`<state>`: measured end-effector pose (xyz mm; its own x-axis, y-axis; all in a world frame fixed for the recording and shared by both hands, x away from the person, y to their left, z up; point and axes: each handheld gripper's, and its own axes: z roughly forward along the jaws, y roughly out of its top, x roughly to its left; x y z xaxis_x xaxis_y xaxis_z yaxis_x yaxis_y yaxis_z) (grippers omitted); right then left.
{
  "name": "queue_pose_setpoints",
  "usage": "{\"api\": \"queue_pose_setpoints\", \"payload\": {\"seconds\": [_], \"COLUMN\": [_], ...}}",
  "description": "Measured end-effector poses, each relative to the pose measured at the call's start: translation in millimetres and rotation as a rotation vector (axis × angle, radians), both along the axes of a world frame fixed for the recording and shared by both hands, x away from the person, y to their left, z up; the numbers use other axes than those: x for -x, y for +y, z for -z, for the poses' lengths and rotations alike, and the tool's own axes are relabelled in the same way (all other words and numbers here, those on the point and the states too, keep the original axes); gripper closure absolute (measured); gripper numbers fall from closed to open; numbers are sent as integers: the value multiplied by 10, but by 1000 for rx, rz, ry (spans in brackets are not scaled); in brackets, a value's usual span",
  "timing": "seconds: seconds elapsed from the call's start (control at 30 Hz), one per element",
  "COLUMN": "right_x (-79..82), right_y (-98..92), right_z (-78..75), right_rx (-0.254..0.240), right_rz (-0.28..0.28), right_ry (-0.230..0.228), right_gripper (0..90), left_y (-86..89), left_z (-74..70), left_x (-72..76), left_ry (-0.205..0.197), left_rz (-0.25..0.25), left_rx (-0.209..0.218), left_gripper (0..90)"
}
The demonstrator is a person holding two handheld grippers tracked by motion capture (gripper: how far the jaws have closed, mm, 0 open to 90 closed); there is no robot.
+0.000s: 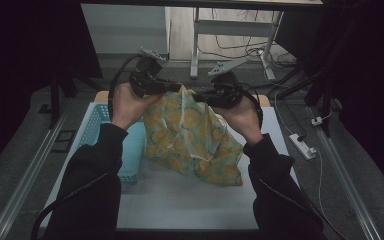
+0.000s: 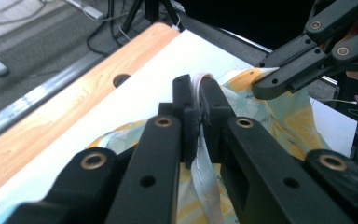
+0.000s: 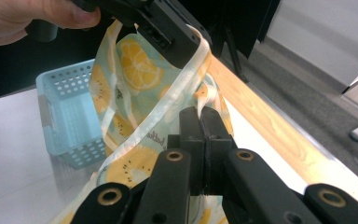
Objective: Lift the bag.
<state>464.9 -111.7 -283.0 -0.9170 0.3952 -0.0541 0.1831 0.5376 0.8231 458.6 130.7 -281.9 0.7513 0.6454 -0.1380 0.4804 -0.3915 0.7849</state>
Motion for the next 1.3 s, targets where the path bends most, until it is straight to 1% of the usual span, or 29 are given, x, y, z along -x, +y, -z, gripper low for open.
{"api": "queue_pose_setpoints", "payload": {"seconds": [0.07, 0.13, 0.17, 0.23, 0.27, 0.3, 0.37, 0.47, 0.53, 0.63, 0.7, 0.77, 0.8, 0.87, 0.93, 1.07, 1.13, 1.2, 1.23, 1.3], "right_x": [-24, -31, -32, -30, -28, -25, -20, -14, -7, 11, 37, 66, 83, 118, 153, 236, 283, 334, 352, 399], "right_y": [-4, -10, -15, -36, -51, -68, -111, -166, -206, -262, -293, -322, -339, -374, -412, -482, -517, -563, -579, -633], "right_z": [41, 59, 64, 72, 78, 86, 112, 151, 182, 233, 272, 311, 330, 373, 417, 532, 602, 685, 711, 777], "right_rx": [-5, -12, -20, -33, -39, -44, -49, -53, -59, -55, -51, -52, -54, -63, -61, -65, -62, -61, -60, -66], "right_rz": [0, 0, 5, 13, 18, 24, 34, 55, 66, 77, 80, 82, 85, 86, 87, 95, 104, 114, 121, 128], "right_ry": [10, 15, 17, 15, 16, 22, 31, 35, 42, 44, 40, 38, 34, 30, 34, 34, 33, 31, 28, 25], "right_gripper": [880, 847, 825, 781, 745, 712, 650, 561, 507, 432, 394, 343, 321, 291, 277, 233, 196, 153, 132, 119], "left_y": [3, 5, 5, 21, 34, 48, 86, 154, 201, 259, 306, 354, 373, 416, 450, 530, 569, 605, 619, 654], "left_z": [39, 62, 71, 80, 85, 92, 112, 164, 209, 292, 353, 421, 459, 541, 601, 721, 782, 855, 894, 980], "left_x": [-14, -17, -11, 14, 34, 57, 106, 179, 224, 294, 345, 398, 428, 502, 565, 703, 781, 855, 894, 976], "left_ry": [6, 6, 4, -14, -23, -32, -52, -73, -79, -71, -62, -51, -45, -45, -41, -31, -32, -22, -16, -15], "left_rz": [1, 5, 4, 7, 10, 9, 5, 4, 15, 7, -4, -7, -9, -18, -11, -4, -4, -1, -1, -1], "left_rx": [6, 6, 12, 20, 23, 25, 19, 13, 14, 9, 20, 17, 15, -2, -1, 14, 25, 42, 42, 45], "left_gripper": [844, 798, 762, 667, 607, 569, 489, 391, 341, 241, 200, 151, 139, 110, 89, 48, 32, 12, 3, 0]}}
